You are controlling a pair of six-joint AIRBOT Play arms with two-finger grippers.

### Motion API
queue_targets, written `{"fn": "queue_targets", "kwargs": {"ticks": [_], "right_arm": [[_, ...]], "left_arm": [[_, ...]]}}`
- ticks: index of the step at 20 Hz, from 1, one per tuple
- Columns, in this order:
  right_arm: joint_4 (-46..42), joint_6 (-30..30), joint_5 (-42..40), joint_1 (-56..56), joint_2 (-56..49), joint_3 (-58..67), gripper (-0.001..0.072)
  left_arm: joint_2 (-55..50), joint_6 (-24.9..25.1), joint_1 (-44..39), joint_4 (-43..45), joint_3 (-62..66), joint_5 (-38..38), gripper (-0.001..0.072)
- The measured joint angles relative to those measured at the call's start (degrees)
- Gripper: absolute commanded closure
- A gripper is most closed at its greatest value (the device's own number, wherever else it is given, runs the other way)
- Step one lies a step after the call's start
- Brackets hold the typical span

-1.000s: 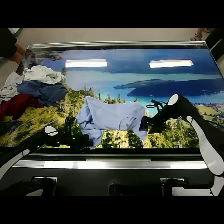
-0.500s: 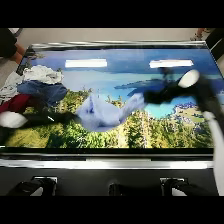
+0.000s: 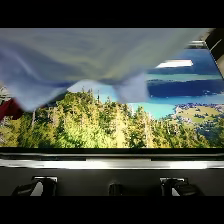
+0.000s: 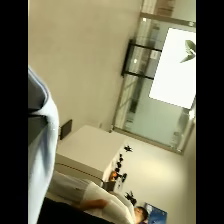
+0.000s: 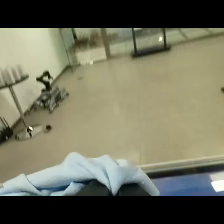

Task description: Fold the shirts.

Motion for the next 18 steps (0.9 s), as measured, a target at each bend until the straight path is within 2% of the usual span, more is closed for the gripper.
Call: {"fn": "queue_targets", "kwargs": {"ticks": [4,8,10,13,18], "right_arm": [[-2.1,0.9,-2.1,0.0,2.2,1.1,0.0670],[-5.5,0.3,0.2,0.0,-1.1,1.4,0.0670],[-6.5,-0.3,3.0,0.0,-5.9,1.4,0.0670],[-7.2,-0.1,5.6,0.0,-16.6,1.1,0.0667],[-5.9,8.6,-0.7,0.0,-36.6,1.0,0.0667]], "left_arm": [[0.2,-0.1,1.3,-3.1,2.7,1.8,0.0673],[-2.8,-0.1,1.6,0.1,1.9,-3.3,0.0673],[-5.4,0.4,1.6,1.7,-2.1,-7.2,0.0673],[-10.0,3.0,1.4,2.9,-12.7,-8.9,0.0673],[-22.5,6.1,1.3,3.6,-28.4,-2.0,0.0672]]}}
